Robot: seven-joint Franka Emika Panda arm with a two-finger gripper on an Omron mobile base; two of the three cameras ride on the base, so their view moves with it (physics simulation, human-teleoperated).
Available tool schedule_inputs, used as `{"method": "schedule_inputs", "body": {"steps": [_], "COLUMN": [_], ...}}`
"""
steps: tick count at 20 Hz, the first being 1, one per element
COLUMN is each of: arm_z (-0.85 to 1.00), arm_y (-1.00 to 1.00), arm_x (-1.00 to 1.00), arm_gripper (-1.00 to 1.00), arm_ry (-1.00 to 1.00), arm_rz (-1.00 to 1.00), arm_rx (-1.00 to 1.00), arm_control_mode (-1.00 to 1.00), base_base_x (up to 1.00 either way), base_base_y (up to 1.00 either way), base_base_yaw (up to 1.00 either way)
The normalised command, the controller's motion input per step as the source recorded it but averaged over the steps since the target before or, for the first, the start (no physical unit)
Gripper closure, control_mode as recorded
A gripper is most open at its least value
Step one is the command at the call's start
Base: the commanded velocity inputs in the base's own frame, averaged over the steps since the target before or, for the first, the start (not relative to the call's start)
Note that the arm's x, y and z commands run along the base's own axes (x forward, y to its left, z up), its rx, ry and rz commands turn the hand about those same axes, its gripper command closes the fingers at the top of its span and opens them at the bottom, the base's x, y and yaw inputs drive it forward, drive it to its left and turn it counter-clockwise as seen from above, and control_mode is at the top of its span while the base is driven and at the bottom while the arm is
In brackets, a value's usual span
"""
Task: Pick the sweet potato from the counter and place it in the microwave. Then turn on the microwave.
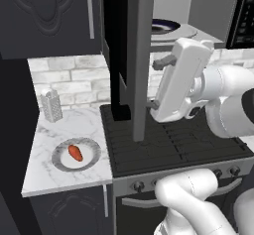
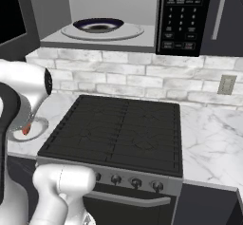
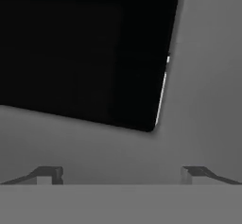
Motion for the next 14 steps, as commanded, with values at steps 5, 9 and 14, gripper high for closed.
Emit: {"method": "schedule_inputs", "body": {"steps": [5, 9, 14], "arm_z": [0.00, 0.00, -0.10], "arm_y": [-0.64, -0.57, -0.42], "arm_x": [0.18, 0.30, 0.34], "arm_gripper": [-1.00, -1.00, -1.00], "arm_ry": [-0.07, -0.10, -0.12], "arm_rz": [-0.10, -0.10, -0.05], "arm_rx": [-0.11, -0.14, -0.17], "arm_control_mode": [-1.00, -1.00, -1.00], "base_base_x": [0.00, 0.00, 0.00], "base_base_y": [0.00, 0.00, 0.00], "base_base_yaw": [0.00, 0.00, 0.00]}}
